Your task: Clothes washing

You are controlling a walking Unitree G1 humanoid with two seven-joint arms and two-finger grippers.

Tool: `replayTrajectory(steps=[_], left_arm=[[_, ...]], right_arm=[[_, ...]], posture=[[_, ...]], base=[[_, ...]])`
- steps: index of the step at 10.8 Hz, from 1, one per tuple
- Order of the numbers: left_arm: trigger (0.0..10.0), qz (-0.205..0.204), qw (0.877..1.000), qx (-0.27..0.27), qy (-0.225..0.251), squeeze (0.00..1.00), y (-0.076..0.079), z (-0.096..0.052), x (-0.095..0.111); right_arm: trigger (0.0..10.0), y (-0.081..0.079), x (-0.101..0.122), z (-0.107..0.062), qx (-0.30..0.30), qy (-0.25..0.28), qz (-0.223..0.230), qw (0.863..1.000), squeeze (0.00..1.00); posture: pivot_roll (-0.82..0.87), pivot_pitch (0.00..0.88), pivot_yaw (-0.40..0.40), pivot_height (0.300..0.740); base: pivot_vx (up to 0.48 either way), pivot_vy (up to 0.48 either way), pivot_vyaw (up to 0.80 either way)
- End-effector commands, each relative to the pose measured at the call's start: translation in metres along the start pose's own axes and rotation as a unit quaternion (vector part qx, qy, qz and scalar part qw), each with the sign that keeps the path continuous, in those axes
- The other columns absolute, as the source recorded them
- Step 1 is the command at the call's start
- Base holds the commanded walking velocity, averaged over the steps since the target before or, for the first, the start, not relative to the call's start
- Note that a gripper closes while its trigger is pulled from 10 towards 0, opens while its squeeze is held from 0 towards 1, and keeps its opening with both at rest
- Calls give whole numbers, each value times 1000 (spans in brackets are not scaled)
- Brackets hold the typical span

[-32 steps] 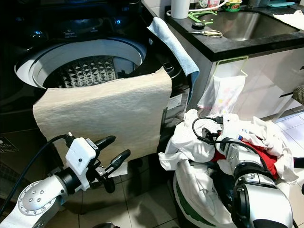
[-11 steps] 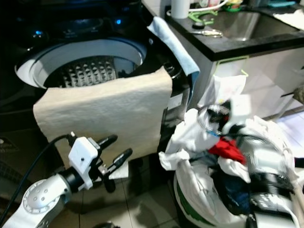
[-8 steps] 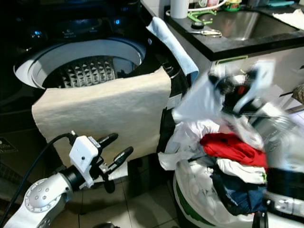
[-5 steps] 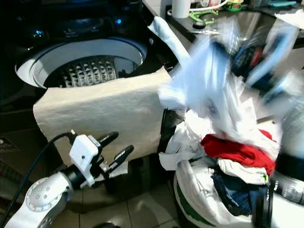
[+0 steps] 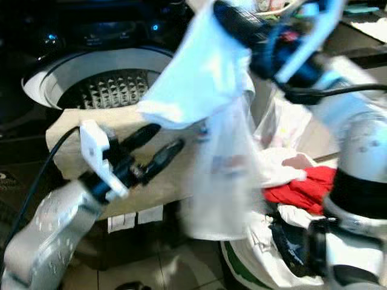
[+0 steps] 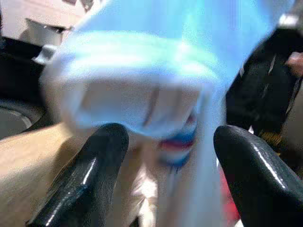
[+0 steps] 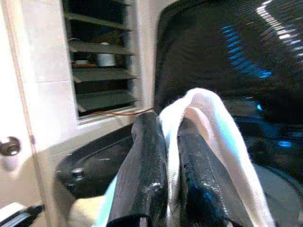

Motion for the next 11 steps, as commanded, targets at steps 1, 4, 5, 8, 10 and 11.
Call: replayTrajectory(steps=[1,4,5,8,10,11], left_arm=[[10000,-21,1000,-7,13,1000,4,5,8],[10000,15,997,69,-31,1000,-21,14,-6],[10000,-14,997,69,-12,1000,-19,18,2],[10000,-12,989,147,17,0,-39,24,11],[10000,-42,989,138,32,0,-36,24,16],[10000,-39,989,138,26,0,-36,24,14]], right_arm=[[0,-13,10,8,29,15,-4,999,0],[0,-41,0,33,76,21,42,996,0],[0,-46,-5,38,82,12,43,996,0],[0,-62,-33,55,75,-15,89,993,0],[0,-65,-38,57,69,-21,98,993,0],[0,-66,-37,58,68,-19,99,993,0]], posture=[[-30,0,-16,719],[-40,0,-14,719],[-39,0,-17,719],[-36,0,-21,719],[-37,0,-19,719],[-37,0,-19,719]], base=[[0,0,0],[0,0,0],[0,0,0],[0,0,0],[0,0,0],[0,0,0]])
Point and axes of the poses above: a point about 5 cm out from each wrist's last joint towards the gripper, its own z axis pointing out of the wrist towards the gripper, its own x axis along the axis of the wrist's last joint, y = z × x, the point moved 5 cm from there along z, pointing out of the wrist towards the gripper, and after that the axes turned 14 degrees about -z, right-handed, at the moved point
